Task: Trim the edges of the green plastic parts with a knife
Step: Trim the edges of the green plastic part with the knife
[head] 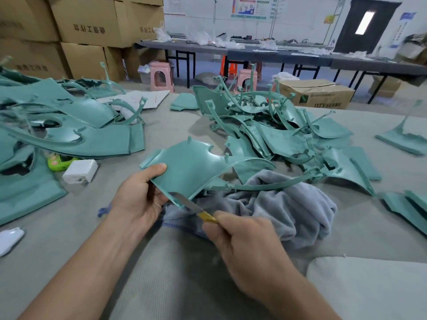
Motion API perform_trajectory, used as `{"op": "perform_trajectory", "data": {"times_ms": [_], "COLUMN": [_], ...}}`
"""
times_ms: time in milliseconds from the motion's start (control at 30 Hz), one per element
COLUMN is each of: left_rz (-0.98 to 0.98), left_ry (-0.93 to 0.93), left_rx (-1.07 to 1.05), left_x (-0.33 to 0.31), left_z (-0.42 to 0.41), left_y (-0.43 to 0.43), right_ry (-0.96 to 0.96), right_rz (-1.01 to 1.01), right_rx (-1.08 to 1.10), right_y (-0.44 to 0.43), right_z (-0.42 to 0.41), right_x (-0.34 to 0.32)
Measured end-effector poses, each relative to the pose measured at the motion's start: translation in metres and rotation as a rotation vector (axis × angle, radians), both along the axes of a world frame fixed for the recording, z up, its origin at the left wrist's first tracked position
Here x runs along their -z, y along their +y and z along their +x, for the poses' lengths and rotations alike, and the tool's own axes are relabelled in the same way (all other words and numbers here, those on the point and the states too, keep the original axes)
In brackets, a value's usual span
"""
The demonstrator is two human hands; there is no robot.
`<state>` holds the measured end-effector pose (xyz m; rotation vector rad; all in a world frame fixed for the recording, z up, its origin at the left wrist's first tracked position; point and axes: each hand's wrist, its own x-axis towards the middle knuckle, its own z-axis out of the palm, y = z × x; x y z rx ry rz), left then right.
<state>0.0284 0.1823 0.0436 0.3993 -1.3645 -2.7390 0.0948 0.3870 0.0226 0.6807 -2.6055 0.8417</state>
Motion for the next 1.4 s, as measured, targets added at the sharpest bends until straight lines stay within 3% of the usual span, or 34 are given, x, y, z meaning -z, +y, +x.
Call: {"op": "perform_trajectory", "data": {"times_ms": [33, 167, 200, 267, 367, 433, 533, 567, 667, 767, 833, 867, 933, 1000, 1133, 1233, 1333, 1400], "left_rz": [-0.009, -0.030, -0.028, -0.038, -0.022, -0.037, -0.018, 0.013, 0.039, 0.053, 0.079, 0.095, 0.123, 0.147, 0.136, 0.152, 0.221, 0.239], "left_ry": [0.005, 0.008, 0.009, 0.006, 0.022, 0.032, 0.038, 0.041, 0.035, 0.039, 0.038, 0.030, 0.006, -0.022, -0.035, -0.004, 0.046, 0.057], "left_rx": [-0.001, -0.012, -0.007, -0.004, 0.005, 0.019, 0.036, 0.058, 0.099, 0.103, 0.110, 0.103, 0.096, 0.098, 0.159, 0.201, 0.185, 0.182], "left_x": [0.000, -0.001, -0.001, -0.002, -0.001, -0.002, -0.003, -0.004, -0.006, -0.005, -0.006, -0.006, -0.008, -0.009, -0.009, -0.009, -0.009, -0.008], "left_z": [0.001, 0.002, 0.003, 0.003, 0.004, 0.005, 0.006, 0.006, 0.006, 0.007, 0.007, 0.006, 0.003, 0.002, 0.003, 0.007, 0.007, 0.006], "left_y": [0.000, 0.001, 0.002, 0.003, 0.003, 0.003, 0.000, 0.000, 0.001, 0.005, 0.002, -0.001, -0.007, -0.011, -0.006, -0.006, -0.015, -0.017], "right_ry": [0.031, -0.168, -0.142, -0.092, -0.077, -0.031, -0.221, -0.280, -0.245, -0.201, -0.134, -0.158, -0.300, -0.344, -0.176, -0.132, -0.296, -0.364], "right_rz": [0.002, -0.210, -0.260, -0.309, -0.097, -0.053, -0.321, -0.433, -0.588, -0.336, -0.217, -0.263, -0.539, -0.748, -0.434, -0.317, -0.684, -0.859], "right_rx": [0.092, 0.614, 0.614, 0.403, 0.065, 0.193, 0.591, 0.630, 0.384, 0.079, 0.197, 0.338, 0.528, 0.469, 0.106, 0.160, 0.454, 0.517], "right_y": [0.003, 0.043, 0.047, 0.037, 0.005, 0.010, 0.044, 0.053, 0.046, 0.018, 0.023, 0.032, 0.051, 0.057, 0.028, 0.022, 0.043, 0.055], "right_z": [-0.009, -0.035, -0.033, -0.019, 0.002, -0.013, -0.040, -0.042, -0.027, -0.006, -0.018, -0.028, -0.042, -0.041, -0.011, -0.018, -0.035, -0.038], "right_x": [-0.001, -0.007, -0.006, -0.002, 0.002, -0.001, -0.009, -0.010, -0.005, 0.005, 0.006, 0.005, 0.002, 0.001, 0.002, 0.001, 0.000, 0.002]}}
